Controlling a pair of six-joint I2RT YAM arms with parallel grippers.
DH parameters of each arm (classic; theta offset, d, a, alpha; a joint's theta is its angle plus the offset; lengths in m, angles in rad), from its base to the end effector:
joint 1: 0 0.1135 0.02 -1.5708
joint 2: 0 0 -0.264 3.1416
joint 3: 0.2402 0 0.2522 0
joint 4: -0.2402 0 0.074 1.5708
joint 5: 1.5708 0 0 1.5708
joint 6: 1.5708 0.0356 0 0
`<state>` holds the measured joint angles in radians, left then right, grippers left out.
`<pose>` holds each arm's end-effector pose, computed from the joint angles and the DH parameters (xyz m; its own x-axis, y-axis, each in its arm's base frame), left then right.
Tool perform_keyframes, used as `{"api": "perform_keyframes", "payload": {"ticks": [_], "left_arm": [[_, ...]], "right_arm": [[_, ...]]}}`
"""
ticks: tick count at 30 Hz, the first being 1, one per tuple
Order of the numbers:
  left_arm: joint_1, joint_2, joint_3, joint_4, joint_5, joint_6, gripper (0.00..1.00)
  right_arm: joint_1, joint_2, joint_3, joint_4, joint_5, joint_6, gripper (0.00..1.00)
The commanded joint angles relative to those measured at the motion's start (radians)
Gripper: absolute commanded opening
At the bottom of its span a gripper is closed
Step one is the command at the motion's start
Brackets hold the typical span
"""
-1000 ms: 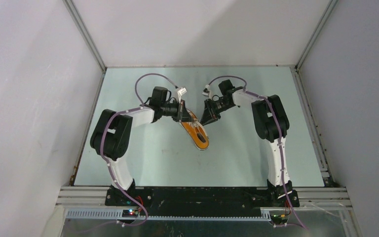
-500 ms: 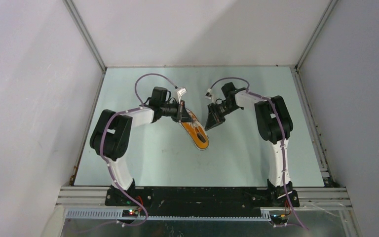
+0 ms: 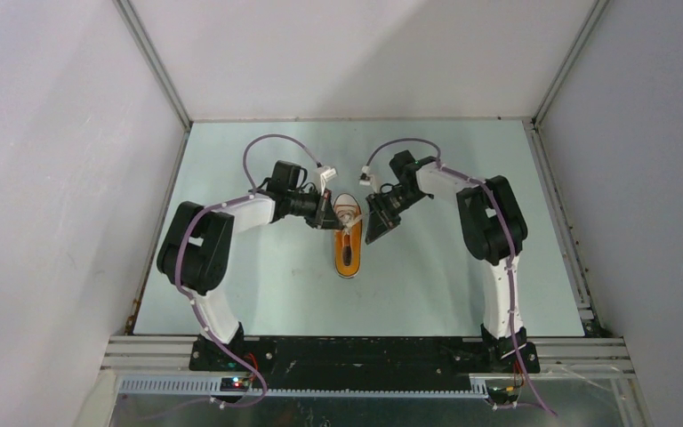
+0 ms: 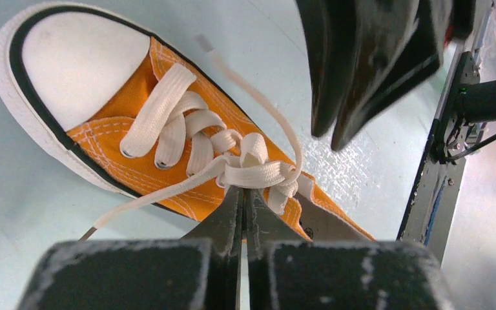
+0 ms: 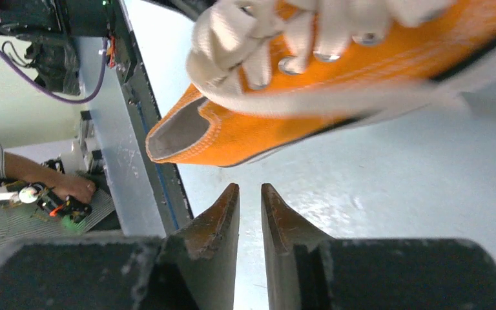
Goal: Tie the shoes
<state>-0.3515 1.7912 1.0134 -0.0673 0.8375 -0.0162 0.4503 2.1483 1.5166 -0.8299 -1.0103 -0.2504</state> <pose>0.3282 -0.1485 0.1688 -0.7134 0.2501 -0.6546 0.6819 0.4627 -0.5665 0.3536 0.2044 0.1461 -0.7891 -0.5278 -0.3142 -0.5264 0.3176 0.7887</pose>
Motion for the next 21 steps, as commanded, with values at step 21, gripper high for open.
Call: {"api": "perform_keyframes", "payload": {"ticks": [21], "left_arm": [[-0.007,-0.032,0.048,0.014,-0.008,-0.031,0.00]], "right_arm": [[-0.024,0.153,0.319,0.143,-0.121,0.112,0.36]]}}
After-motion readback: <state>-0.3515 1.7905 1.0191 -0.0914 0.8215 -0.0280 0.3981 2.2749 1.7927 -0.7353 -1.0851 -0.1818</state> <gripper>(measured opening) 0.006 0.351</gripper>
